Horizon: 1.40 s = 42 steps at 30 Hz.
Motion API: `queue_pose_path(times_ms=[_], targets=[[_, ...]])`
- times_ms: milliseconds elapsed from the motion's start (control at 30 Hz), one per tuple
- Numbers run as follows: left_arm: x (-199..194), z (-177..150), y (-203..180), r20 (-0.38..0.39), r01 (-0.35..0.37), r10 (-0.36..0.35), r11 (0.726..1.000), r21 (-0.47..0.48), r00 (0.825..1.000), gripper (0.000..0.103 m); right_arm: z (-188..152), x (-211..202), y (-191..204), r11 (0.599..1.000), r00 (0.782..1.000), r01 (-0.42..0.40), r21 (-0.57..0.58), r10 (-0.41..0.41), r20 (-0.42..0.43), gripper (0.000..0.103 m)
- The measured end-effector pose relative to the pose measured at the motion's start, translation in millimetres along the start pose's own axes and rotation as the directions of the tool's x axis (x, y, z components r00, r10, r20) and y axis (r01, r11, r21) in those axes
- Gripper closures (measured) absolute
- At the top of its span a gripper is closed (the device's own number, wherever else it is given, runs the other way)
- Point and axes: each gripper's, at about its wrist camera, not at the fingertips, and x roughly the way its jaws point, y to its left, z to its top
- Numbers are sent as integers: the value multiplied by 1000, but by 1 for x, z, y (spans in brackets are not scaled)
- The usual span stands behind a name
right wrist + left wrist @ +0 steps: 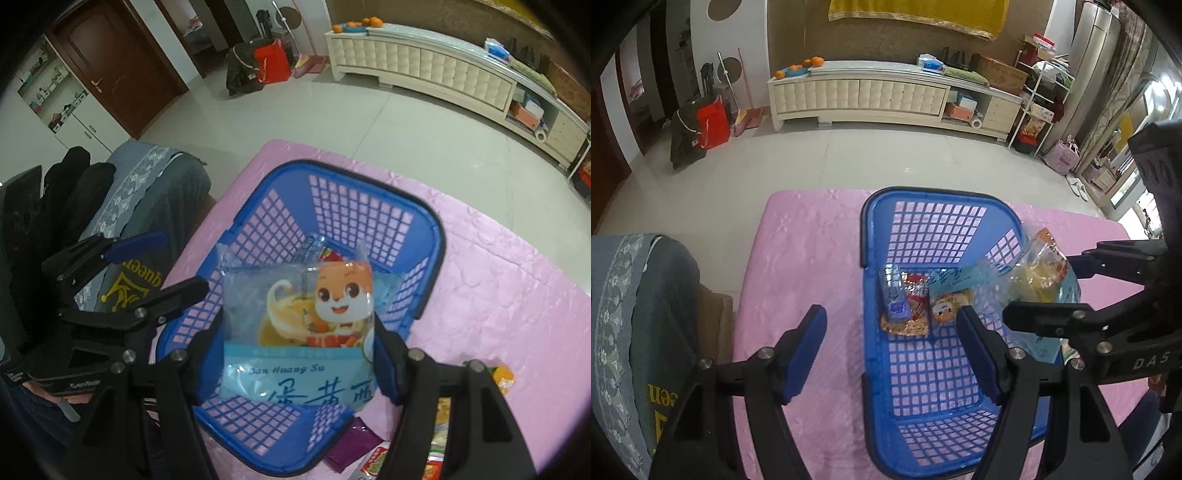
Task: Organize snacks
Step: 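Open both tools to drop the gum tube and pastry bag into the basket, then move both tools away from the basket toward the remaining snacks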
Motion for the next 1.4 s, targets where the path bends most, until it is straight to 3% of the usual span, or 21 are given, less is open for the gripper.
queue_pose_path(times_ms=[500, 633, 767, 1233, 1400], targets=[[7, -16, 26, -30, -28, 26, 999, -45, 999, 32, 0, 37, 11, 999, 998, -13, 39, 15, -68, 30], [6, -20, 33, -32, -33, 31, 997, -65, 999, 32, 1, 40, 14, 999, 998, 15, 37, -13, -54, 19], [1, -24, 36, -34, -36, 33, 997, -74, 999, 32, -1, 39, 7, 993, 998, -39, 108, 45, -54, 14], [-46, -39, -7, 31, -32, 33, 999, -39, 999, 32, -52, -29, 5, 995, 1000, 5, 103, -6, 12, 14], [-65, -51, -32, 29, 10, -9, 999, -49, 1000, 31, -79, -61, 2, 995, 999, 5, 100, -10, 48, 14]])
